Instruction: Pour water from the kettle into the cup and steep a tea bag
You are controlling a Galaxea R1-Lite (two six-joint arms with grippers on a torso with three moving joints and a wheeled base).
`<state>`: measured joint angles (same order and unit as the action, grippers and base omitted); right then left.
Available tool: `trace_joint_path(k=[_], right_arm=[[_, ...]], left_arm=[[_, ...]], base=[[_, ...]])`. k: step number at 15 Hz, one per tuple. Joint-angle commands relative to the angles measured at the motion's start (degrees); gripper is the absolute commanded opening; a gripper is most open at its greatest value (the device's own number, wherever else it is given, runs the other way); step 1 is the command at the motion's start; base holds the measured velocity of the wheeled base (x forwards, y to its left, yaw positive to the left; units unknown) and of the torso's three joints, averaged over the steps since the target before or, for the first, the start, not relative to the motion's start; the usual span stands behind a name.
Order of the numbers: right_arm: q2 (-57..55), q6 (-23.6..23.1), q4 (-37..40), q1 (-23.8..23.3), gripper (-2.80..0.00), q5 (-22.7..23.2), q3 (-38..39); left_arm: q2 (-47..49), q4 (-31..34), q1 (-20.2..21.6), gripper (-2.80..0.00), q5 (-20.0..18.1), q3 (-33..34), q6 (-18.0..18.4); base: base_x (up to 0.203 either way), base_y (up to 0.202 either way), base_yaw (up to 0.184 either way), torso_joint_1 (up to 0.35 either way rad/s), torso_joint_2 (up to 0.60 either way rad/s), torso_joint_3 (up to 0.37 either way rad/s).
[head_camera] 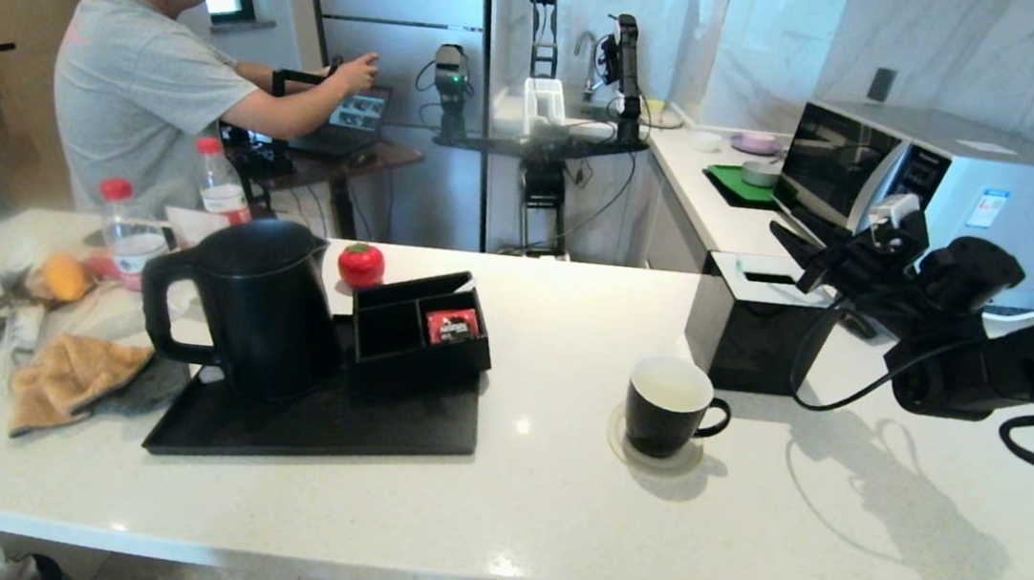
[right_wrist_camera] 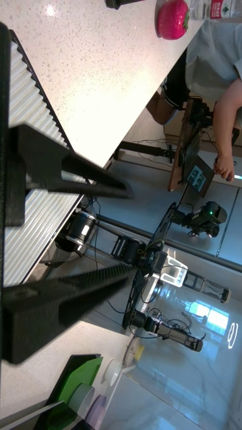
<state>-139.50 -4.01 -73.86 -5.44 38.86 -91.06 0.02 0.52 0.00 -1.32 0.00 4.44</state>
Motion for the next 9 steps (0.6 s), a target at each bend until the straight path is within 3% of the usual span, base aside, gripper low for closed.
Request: trace_joint_path(k=[1,9], right_arm=[[0.5,0.0,-0.5,0.0,0.00,0.2,-0.1],[1.5,-0.2,-0.6,-1.1,0.00,0.1,-0.2]], left_arm=[[0.0,0.0,0.0,-2.80,0.0,0.0,0.0],[0.0,0.0,0.0,-2.80,0.0,0.0,0.0]], base=[[0.000,0.000,0.000,0.000,0.00,0.000],[0.000,0.000,0.000,0.000,0.00,0.000]])
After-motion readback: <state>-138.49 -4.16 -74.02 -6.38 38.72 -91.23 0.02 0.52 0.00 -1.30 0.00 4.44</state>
